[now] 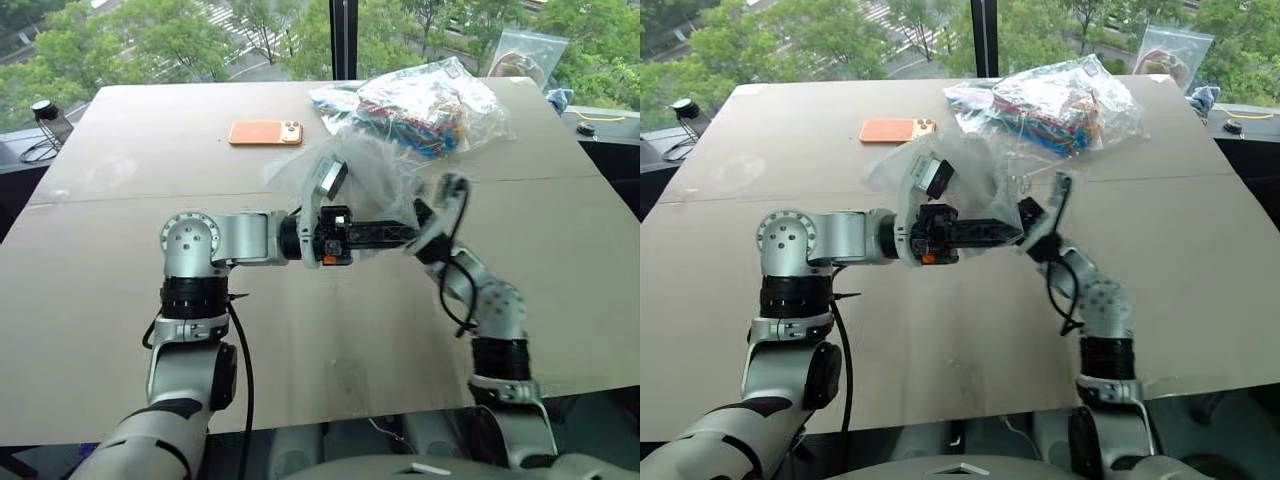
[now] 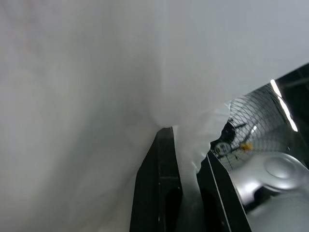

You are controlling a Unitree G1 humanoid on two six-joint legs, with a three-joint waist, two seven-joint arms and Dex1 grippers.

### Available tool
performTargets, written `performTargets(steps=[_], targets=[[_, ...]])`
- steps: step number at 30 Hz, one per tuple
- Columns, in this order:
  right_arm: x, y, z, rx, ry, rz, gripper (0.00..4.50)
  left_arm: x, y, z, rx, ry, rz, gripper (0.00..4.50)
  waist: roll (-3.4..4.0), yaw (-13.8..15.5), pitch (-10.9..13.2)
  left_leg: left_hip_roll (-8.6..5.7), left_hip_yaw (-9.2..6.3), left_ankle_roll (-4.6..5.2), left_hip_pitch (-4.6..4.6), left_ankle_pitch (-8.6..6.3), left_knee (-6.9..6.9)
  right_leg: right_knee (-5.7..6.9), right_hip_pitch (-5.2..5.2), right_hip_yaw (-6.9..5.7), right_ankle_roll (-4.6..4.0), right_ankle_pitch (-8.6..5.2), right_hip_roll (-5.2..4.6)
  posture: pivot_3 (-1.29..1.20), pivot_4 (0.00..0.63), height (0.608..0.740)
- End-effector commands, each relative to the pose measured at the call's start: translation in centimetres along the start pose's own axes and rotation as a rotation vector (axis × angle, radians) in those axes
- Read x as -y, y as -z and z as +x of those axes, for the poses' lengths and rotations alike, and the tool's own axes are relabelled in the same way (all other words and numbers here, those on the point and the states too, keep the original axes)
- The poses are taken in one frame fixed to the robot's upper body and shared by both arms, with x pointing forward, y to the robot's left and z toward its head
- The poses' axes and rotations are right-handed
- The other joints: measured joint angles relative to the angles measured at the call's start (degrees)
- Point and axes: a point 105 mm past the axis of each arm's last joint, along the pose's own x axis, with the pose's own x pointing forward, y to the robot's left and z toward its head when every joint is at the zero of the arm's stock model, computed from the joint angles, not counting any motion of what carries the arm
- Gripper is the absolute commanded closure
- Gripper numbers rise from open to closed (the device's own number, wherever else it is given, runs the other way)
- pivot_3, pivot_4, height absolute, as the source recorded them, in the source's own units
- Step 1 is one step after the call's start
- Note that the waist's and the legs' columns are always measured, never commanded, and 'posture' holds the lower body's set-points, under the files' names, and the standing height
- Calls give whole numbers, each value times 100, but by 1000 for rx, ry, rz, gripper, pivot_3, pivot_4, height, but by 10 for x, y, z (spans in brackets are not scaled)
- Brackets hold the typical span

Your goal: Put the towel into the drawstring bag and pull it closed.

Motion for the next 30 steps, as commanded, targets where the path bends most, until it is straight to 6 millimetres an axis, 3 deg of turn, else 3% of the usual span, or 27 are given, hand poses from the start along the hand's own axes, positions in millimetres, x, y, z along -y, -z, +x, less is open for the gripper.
performTargets(steps=[1, 5, 7, 11, 13, 16, 22, 25, 30], targets=[[-29, 30, 23, -177, -145, -102, 4432, 7, 8, 7, -71, -5, 38, 4500, 0, 16, 0, -2, -2, 0, -10, 0, 3, -1, -7, -3, 0, 0, -2, 0, 150, 740], [-2, 26, 6, -263, -20, -304, 4432, -6, 21, -12, -131, -140, 81, 4500, 1, 6, 0, -15, -2, -1, -26, 1, 10, 0, -21, -3, 2, 1, -13, 0, 150, 740], [7, 9, 21, -177, 49, -299, 4432, -15, 24, -14, -109, -186, 95, 4500, 1, -13, 0, -16, -5, -1, -30, 1, 8, 1, -27, -5, 2, 1, -14, 0, 150, 740], [3, 2, 42, -126, 51, -313, 4432, -24, 22, -14, -73, -262, 177, 4500, 3, -24, 2, -16, -7, -4, -39, 3, 8, 13, -45, -1, 0, 2, -7, 0, 150, 740], [1, -2, 34, -120, 58, -321, 4432, -29, 9, -23, -16, -317, 223, 4500, 3, 6, 2, -15, -18, -7, -50, 5, 8, 14, -50, -12, -1, 2, -7, 0, 150, 740], [-9, -8, 2, -149, 72, -351, 4432, -36, -12, -41, 58, -386, 243, 4500, 3, 67, 2, -21, -18, -9, -71, 6, 9, 5, -58, -20, 0, 2, -19, 0, 150, 740], [-24, -16, -42, -240, 199, -398, 4432, -38, -43, -54, 121, -342, 61, 4500, 2, 137, 2, -31, -26, -7, -77, 5, 11, 2, -59, -32, 2, 1, -29, 0, 150, 740], [-27, -19, -48, -250, 242, -399, 4432, -41, -55, -54, 100, -365, 31, 4500, 2, 99, 2, -31, -43, -5, -73, 5, 10, 11, -57, -42, 1, 0, -21, 0, 150, 740], [-28, -22, -43, -226, 270, -420, 4432, -46, -65, -38, 50, -429, 208, 4500, 2, 20, 2, -31, -36, -6, -75, 6, 9, 6, -58, -35, 1, 0, -22, 0, 150, 740]])
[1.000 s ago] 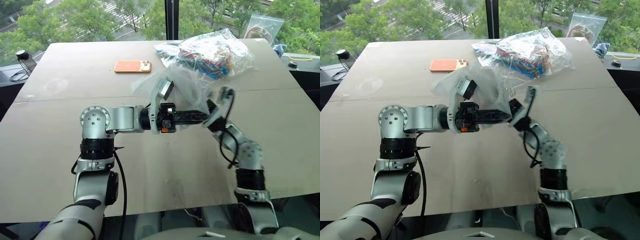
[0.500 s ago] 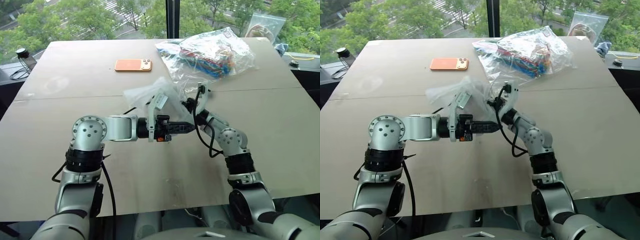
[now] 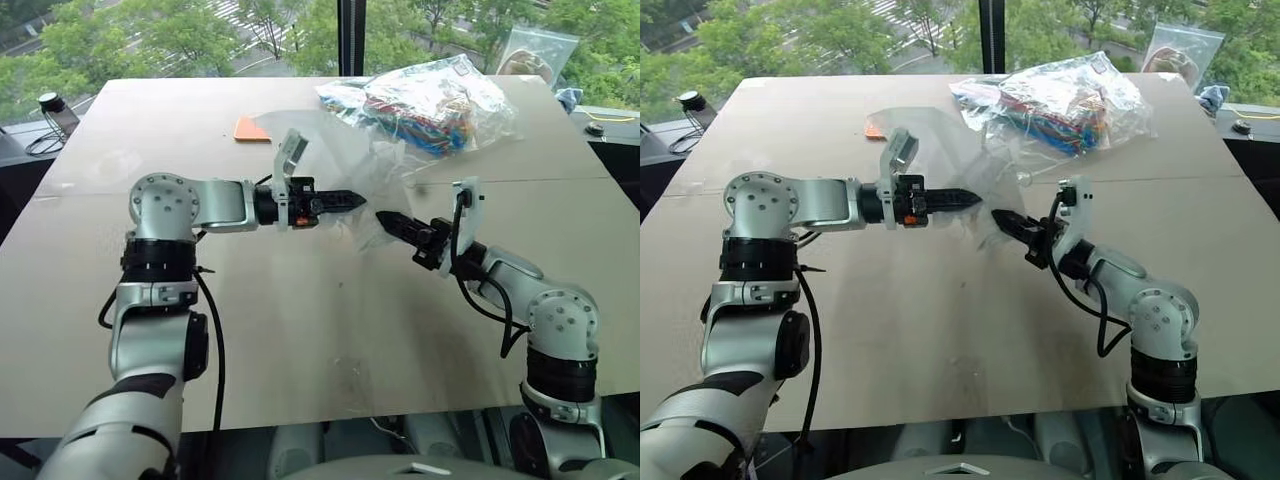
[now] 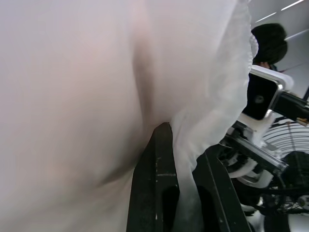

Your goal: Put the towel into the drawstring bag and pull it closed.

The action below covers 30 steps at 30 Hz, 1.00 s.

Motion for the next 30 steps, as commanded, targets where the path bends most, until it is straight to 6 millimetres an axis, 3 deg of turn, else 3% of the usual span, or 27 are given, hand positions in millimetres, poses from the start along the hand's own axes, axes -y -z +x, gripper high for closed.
performTargets(steps=[1, 7, 11, 15, 18, 22, 27, 30], targets=[[-16, -11, 2, 45, -39, -56, 4432, 8, -11, 9, 10, -2, 144, 4500, 0, -6, 0, 0, 1, 0, -1, 0, 0, -1, -1, 1, 0, 0, 0, 0, 150, 740], [-29, -14, 4, 65, -70, -97, 4432, 21, -5, 19, -98, 44, 276, 4500, 1, -24, 0, 0, 1, 0, -4, 0, -1, -3, -3, 2, 0, 0, 1, 0, 150, 740], [-38, -31, -6, 146, -117, -33, 4432, 42, -16, 18, -167, 160, 93, 4500, -3, 2, 3, 0, 1, 1, -5, 0, 0, -2, -3, 2, 1, 0, 1, 0, 150, 740], [-55, -42, -31, 178, -211, 54, 4432, 70, -23, 9, -283, 215, 68, 4500, 0, -17, 6, 0, -7, 2, -21, -1, 4, -7, -8, -10, 2, -1, -1, 0, 150, 740], [-72, -44, -54, 152, -261, 104, 4432, 74, -23, -3, -386, 149, 113, 4500, 2, -32, 7, 0, -7, 2, -20, -1, -8, -15, -9, -9, 4, -4, -3, 0, 150, 740], [-77, -41, -63, 122, -240, 163, 4432, 72, -17, -11, -491, 108, 145, 4500, 15, -66, 18, -1, -3, 2, -10, -1, -20, -8, -18, 10, 0, -10, 2, 0, 150, 740], [-55, -22, -60, 91, -159, 301, 4432, 27, 8, 13, -582, 39, 66, 4500, 15, -9, 16, -2, -9, 3, -1, -2, -10, 5, -11, 15, -1, -11, 12, 0, 150, 740], [-35, -3, -56, 31, -56, 317, 4432, 13, 12, 28, -563, 43, 12, 4500, 13, -7, 18, -4, -5, 4, -13, -2, 7, 3, -12, 19, 1, -9, 8, 0, 150, 740]])
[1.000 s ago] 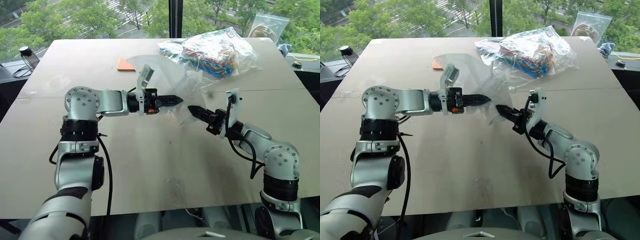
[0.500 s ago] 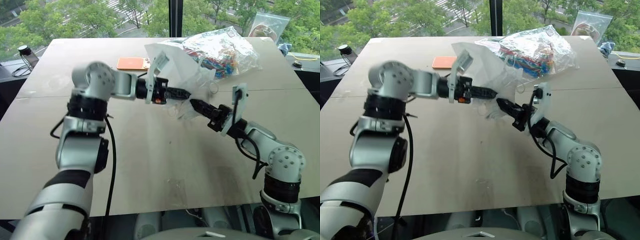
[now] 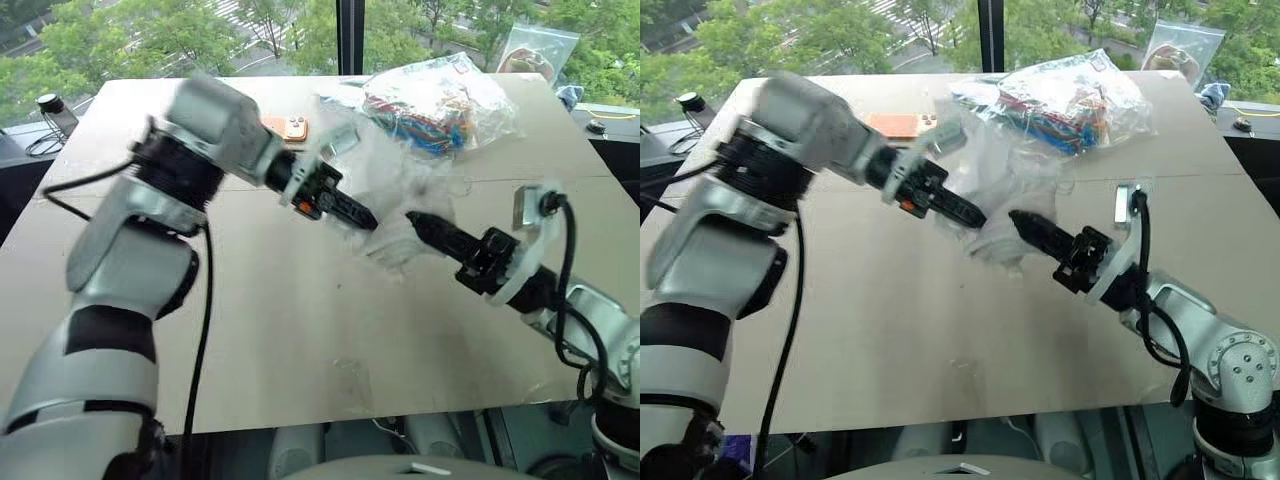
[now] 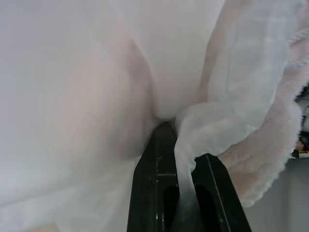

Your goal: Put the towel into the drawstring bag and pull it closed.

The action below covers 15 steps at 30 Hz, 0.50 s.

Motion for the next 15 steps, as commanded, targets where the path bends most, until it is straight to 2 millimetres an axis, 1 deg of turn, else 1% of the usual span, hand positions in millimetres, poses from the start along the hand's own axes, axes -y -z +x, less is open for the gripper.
performTargets(steps=[1, 4, 5, 6, 7, 9, 11, 15], targets=[[18, 3, 3, 8, 69, 18, 4432, -17, -7, 11, 36, -1, -4, 4500, -5, -3, 3, -1, 0, 0, -4, 0, 3, -1, -2, 0, 0, 0, 0, 0, 150, 740], [41, 7, 9, 17, 118, 19, 4432, -34, -15, 22, 108, -24, 27, 4500, -5, -17, 3, -1, -2, 2, -14, -1, 5, 0, -12, 0, 0, 0, 2, 0, 150, 740], [45, 8, 11, 23, 119, 20, 4432, -38, -17, 24, 129, -33, 23, 4500, -5, -16, 3, 0, -4, 2, -14, -1, 4, 0, -13, -2, 0, 0, 4, 0, 150, 740], [52, 9, 14, 23, 136, 9, 4432, -48, -19, 26, 158, -69, 55, 4500, -5, -17, 3, 1, -7, 3, -13, -1, 4, 1, -13, -3, -1, 0, 7, 0, 150, 740], [59, 11, 16, 10, 158, -15, 4432, -56, -20, 27, 181, -103, 83, 4500, -4, -24, 2, 1, -8, 3, -15, -1, 3, 1, -15, -3, -1, 0, 7, 0, 150, 740], [85, 14, 22, -17, 290, -147, 4432, -60, -26, 27, 241, -121, 114, 4500, -4, -38, 3, 0, -8, 3, -10, -1, 2, 3, -14, 6, -1, 1, 9, 0, 150, 740], [94, 16, 27, -34, 314, -273, 4432, -64, -31, 25, 282, -169, 194, 4500, -4, -24, 3, 0, -7, 3, -12, -1, 3, 4, -16, 7, 0, 1, 9, 0, 150, 740], [101, 17, 37, -8, 308, -317, 4432, -68, -37, 26, 335, -252, 337, 4500, -4, 1, 1, 0, -12, 2, -15, -1, 4, 2, -16, 1, 0, 1, 8, 0, 150, 740]])
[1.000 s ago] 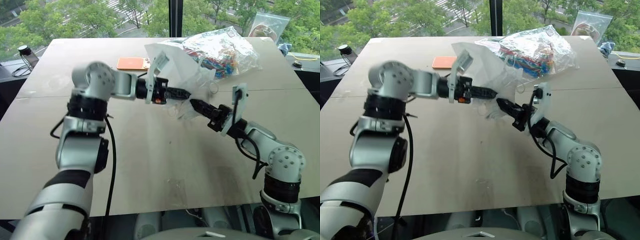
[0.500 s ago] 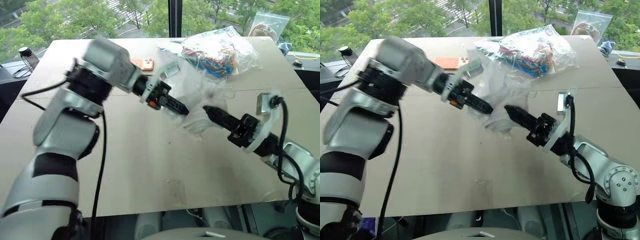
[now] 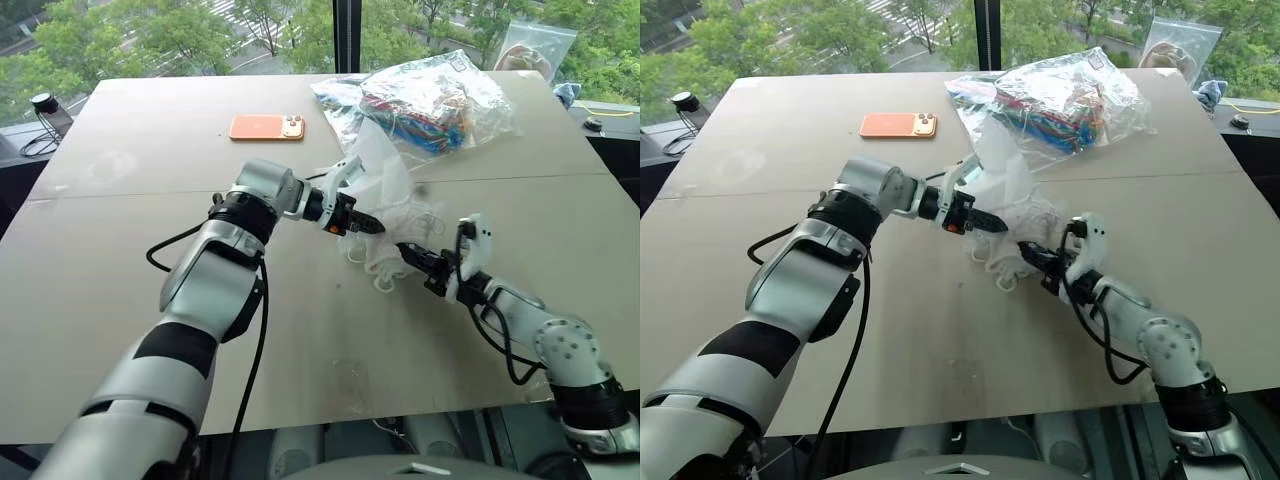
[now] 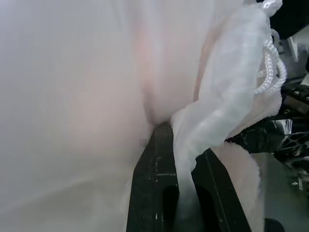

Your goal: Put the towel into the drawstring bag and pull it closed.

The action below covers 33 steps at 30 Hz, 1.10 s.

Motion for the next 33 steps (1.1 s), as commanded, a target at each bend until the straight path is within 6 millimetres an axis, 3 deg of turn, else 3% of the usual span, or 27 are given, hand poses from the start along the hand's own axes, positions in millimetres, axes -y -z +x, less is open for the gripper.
performTargets(steps=[1, 5, 10, 14, 17, 21, 26, 29, 33], targets=[[5, 3, 9, 12, 16, -95, 4432, -2, -15, 0, 84, -93, 204, 4500, 1, 7, -1, 0, 1, 0, 0, 0, 0, 0, 0, 1, 0, 0, -2, 0, 150, 740], [15, 19, 18, -56, 69, -245, 4432, -8, -10, 2, 119, -203, 347, 4500, 0, -1, -4, -1, 8, -1, 12, 1, 3, 6, 6, 7, 1, 2, -5, 0, 150, 740], [0, 17, 37, 8, -18, -192, 4432, 8, 1, 7, 160, -227, 402, 4500, -1, -31, -16, 1, 6, -1, 42, 1, 4, 26, 24, 16, -1, 2, 3, 0, 150, 740], [-4, -10, 63, 204, -76, 96, 4432, 43, 19, 14, 135, -87, 296, 4500, -4, -118, -16, 7, 6, -1, 46, 0, 35, 57, 23, 25, -2, 3, 12, 0, 150, 740], [-2, -19, 78, 269, -83, 177, 4432, 61, 32, 12, 104, -22, 297, 4500, -4, -112, -17, 11, -6, -1, 45, 0, 60, 83, 25, 15, -3, 3, 17, 0, 150, 740], [5, -15, 91, 265, -59, 163, 4432, 67, 25, 3, 165, -25, 275, 4500, -8, -119, -20, 8, -8, -1, 44, 0, 80, 89, 29, 18, 0, 6, 17, 0, 150, 740], [-4, -1, 83, 201, -129, 40, 4432, 63, 11, -9, 245, -40, 249, 4500, -7, -119, -19, 7, -15, -2, 48, 1, 80, 93, 34, 16, 0, 9, 17, 0, 150, 740], [-16, 12, 60, 118, -216, -79, 4432, 58, -4, -21, 304, -52, 195, 4500, -3, -87, -17, 6, -17, -2, 41, 1, 79, 90, 33, 13, -1, 9, 16, 0, 150, 740], [-27, 17, 26, 57, -294, -118, 4432, 66, -20, -39, 388, 35, 127, 4500, -3, -23, -16, 3, -17, -2, 33, 1, 79, 82, 29, 11, -1, 7, 13, 0, 150, 740]])
